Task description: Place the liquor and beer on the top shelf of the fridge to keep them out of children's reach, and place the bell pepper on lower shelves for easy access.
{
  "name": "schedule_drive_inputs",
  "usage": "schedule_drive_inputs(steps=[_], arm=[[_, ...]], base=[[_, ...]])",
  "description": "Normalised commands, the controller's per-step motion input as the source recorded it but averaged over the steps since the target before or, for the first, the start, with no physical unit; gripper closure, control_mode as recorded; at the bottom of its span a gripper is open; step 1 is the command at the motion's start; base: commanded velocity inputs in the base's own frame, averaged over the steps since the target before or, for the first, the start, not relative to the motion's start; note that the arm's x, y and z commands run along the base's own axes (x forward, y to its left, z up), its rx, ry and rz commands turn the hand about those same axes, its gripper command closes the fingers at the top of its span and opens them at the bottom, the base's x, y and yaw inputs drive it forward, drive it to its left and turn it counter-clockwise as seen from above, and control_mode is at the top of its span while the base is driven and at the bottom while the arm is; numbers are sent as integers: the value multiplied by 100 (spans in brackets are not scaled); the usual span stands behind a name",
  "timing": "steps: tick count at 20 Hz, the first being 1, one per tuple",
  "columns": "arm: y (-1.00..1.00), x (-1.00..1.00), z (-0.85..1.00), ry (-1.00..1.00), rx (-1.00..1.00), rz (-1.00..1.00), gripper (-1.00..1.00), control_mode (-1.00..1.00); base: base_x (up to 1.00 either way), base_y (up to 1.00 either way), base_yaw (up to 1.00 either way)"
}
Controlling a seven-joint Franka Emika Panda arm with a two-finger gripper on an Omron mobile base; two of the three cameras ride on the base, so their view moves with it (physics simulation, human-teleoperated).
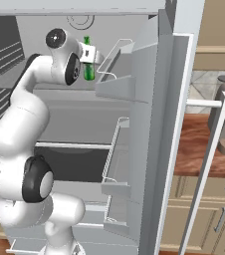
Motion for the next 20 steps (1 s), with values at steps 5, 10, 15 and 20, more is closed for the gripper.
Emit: schedule_drive_inputs(steps=[5, 10, 15, 20], arm=[[0, -78, 0, 3, -5, 5, -100, -100], [0, -93, -17, 9, -3, 4, -100, -100], [21, -100, -51, 3, -2, 2, -100, -100], [43, -100, -56, 0, 0, 0, -100, -100]], base=[[0, 0, 0], [0, 0, 0], [0, 0, 0], [0, 0, 0]])
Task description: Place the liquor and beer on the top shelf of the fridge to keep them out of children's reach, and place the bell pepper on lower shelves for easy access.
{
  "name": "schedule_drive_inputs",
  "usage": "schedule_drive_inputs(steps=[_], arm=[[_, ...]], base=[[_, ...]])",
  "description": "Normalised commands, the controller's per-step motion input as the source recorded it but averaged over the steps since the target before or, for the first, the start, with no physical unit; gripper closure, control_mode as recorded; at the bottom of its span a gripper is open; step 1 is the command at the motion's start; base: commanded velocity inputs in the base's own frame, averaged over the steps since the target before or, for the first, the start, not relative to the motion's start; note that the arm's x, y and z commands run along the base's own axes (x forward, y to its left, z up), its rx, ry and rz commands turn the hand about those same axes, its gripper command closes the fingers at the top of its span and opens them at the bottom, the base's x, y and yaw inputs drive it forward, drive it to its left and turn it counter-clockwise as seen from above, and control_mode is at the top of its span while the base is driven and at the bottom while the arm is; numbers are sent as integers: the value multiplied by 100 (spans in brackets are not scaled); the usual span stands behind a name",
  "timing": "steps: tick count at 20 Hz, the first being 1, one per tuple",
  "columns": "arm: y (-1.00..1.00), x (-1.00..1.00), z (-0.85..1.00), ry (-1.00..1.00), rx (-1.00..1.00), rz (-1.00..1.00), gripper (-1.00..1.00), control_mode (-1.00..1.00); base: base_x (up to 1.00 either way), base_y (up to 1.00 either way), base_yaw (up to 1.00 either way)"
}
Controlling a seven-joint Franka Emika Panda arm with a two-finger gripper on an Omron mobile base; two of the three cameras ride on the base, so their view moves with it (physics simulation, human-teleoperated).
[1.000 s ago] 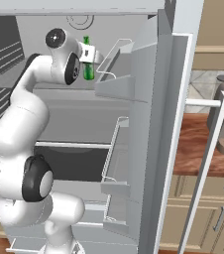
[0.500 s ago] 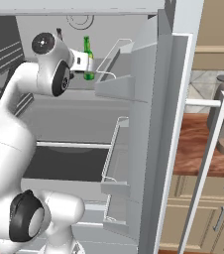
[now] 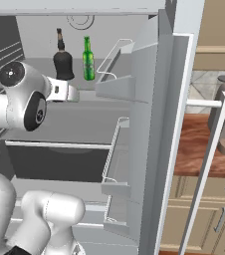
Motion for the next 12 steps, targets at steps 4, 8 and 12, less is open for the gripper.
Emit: schedule_drive_inputs(steps=[4, 8, 12], arm=[[28, -85, -30, 0, 0, 0, -100, -100], [2, -54, -2, 0, 0, 0, -100, -100], [-2, -49, 0, 0, 0, 4, -100, -100]], base=[[0, 0, 0], [0, 0, 0], [0, 0, 0]])
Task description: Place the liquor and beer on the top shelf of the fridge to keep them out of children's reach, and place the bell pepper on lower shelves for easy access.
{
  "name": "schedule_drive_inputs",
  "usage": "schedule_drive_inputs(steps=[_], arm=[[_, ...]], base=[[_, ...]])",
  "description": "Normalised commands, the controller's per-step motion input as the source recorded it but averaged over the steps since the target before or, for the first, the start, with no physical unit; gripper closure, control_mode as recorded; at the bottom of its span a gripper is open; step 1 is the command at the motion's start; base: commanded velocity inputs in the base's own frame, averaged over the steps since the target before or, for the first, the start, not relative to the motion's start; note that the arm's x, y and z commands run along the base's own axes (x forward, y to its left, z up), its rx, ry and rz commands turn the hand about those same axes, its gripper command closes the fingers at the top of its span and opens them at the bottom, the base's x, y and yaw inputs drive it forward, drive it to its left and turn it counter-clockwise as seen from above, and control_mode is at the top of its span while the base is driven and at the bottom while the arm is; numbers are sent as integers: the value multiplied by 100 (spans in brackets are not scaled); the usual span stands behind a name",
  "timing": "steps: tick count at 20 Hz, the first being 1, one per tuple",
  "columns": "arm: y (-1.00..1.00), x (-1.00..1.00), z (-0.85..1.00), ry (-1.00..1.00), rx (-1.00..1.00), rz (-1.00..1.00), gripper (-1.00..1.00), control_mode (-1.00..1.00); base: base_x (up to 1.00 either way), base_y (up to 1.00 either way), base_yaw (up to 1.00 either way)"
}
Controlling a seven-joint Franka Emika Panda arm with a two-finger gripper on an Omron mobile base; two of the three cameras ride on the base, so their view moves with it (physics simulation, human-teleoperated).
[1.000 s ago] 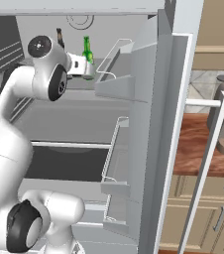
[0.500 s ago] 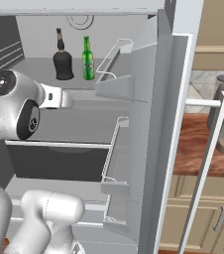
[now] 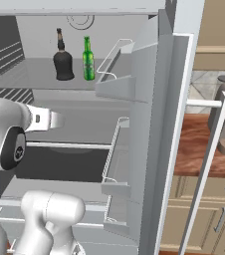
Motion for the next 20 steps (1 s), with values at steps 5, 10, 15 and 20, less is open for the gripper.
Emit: schedule_drive_inputs(steps=[5, 10, 15, 20], arm=[[-2, -46, 0, 0, 0, 7, -100, -100], [0, -42, 0, 3, 0, 11, -100, -100], [7, -48, -12, 1, 0, 16, -100, -100], [0, 0, 0, 0, 0, 0, -100, 100]], base=[[0, 0, 0], [0, 0, 0], [0, 0, 0], [-52, 28, 12]])
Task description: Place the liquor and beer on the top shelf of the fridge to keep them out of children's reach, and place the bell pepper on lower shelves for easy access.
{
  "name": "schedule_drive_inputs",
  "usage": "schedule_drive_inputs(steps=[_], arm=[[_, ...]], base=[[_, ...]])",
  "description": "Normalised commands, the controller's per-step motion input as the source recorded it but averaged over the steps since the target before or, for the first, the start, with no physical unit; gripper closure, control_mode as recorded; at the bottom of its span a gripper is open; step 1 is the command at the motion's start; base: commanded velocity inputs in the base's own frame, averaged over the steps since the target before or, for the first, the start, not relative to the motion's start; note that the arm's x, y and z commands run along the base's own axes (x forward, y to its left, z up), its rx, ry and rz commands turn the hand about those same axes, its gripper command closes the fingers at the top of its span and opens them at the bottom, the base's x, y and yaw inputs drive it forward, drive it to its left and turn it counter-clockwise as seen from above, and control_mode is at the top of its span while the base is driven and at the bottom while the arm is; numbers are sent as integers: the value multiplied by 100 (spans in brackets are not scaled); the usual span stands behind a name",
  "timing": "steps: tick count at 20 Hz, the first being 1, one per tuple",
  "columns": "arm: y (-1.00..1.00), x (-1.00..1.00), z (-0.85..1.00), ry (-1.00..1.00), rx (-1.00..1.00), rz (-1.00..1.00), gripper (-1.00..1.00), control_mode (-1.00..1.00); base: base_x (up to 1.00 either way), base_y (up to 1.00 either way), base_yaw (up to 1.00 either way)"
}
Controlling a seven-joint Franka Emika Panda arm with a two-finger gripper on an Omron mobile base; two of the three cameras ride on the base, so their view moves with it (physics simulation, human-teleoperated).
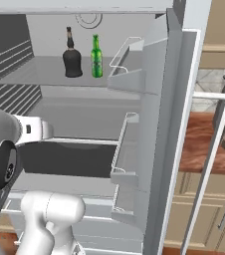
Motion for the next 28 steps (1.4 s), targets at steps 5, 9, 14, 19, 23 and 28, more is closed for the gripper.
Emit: schedule_drive_inputs(steps=[5, 9, 14, 19, 23, 28], arm=[[0, 0, 0, 0, 0, 0, -100, 100], [0, 0, 0, 0, 0, 0, -100, 100], [0, 0, 0, 0, 0, 0, -100, 100], [0, 0, 0, 0, 0, 0, -100, 100], [0, 0, 0, 0, 0, 0, -100, 100], [0, 0, 0, 0, 0, 0, -100, 100]], base=[[-91, 12, 4], [-100, -10, -4], [-72, -57, -39], [-10, -62, -66], [0, -48, -70], [12, -38, -60]])
